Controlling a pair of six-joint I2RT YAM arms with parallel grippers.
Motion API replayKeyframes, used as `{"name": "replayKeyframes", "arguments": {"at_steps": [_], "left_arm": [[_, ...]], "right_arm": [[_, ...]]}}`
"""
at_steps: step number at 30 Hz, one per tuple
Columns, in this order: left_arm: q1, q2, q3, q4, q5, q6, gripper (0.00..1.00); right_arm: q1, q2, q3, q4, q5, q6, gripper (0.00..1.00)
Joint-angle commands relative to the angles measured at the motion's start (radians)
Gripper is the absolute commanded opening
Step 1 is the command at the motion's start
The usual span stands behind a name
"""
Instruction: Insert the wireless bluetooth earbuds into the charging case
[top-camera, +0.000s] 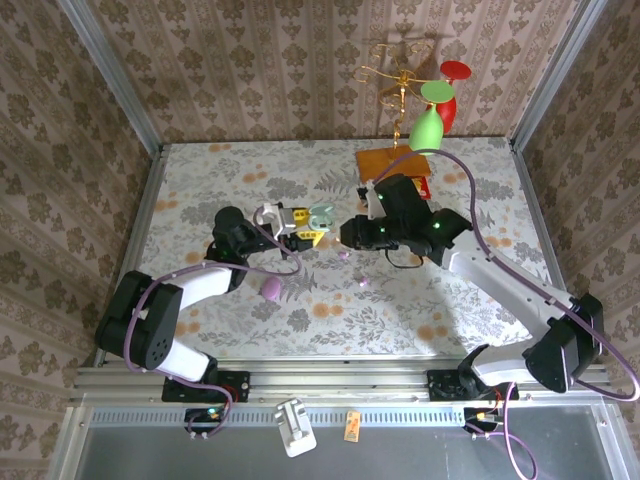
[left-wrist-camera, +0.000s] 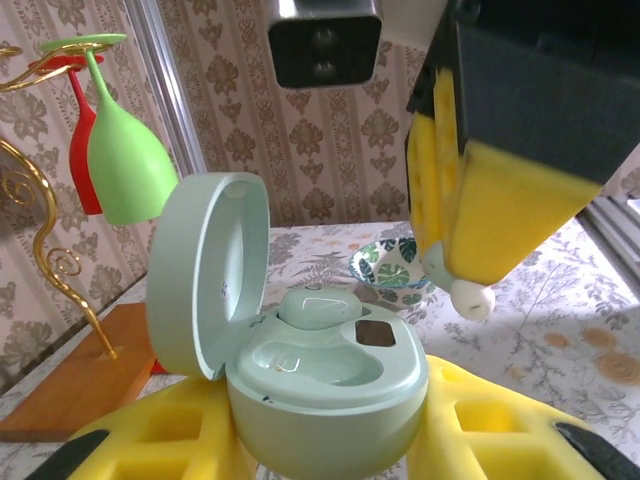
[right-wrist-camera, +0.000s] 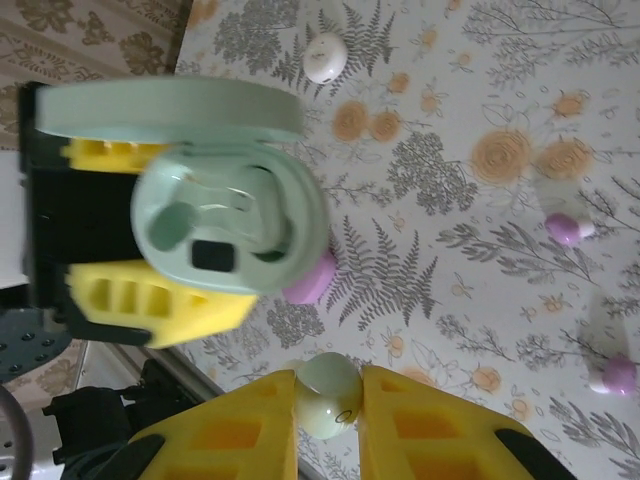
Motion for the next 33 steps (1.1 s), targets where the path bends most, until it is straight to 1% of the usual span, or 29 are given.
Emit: {"name": "replayKeyframes", "arguments": {"at_steps": [1, 2, 3, 4, 9, 12, 22, 33], "left_arm": [[-0.004, -0.007, 0.027, -0.064, -0.050, 0.104, 0.21], [-0.004, -0.010, 0.026, -0.084, -0.063, 0.128, 0.21], [-0.030, -0.010, 0.027, -0.106, -0.074, 0.152, 0.21], [-0.035, -0.013, 0.029, -0.122, -0.082, 0.164, 0.21], [-0.039, -0.006, 0.026, -0.140, -0.096, 0.203, 0.21], [-0.043, -0.004, 0.026, -0.143, -0.095, 0.212, 0.21], [-0.048, -0.021, 0.023, -0.181, -0.092, 0.249, 0.20], [-0.052, -0.030, 0.023, -0.204, -0.092, 0.260, 0.21]], "right_arm": [[0.008, 0.047, 0.052, -0.018, -0.002, -0.038, 0.21], [0.011, 0.060, 0.066, -0.017, -0.005, -0.039, 0.21], [0.014, 0.068, 0.076, -0.017, -0.005, -0.041, 0.21], [0.016, 0.074, 0.083, -0.017, -0.006, -0.041, 0.21], [0.024, 0.108, 0.117, -0.017, -0.007, -0.042, 0.21], [0.027, 0.129, 0.133, 0.012, -0.004, -0.038, 0.21], [0.025, 0.186, 0.182, -0.006, 0.025, -0.062, 0.21], [0.025, 0.234, 0.209, -0.047, -0.003, -0.075, 0.21]]}}
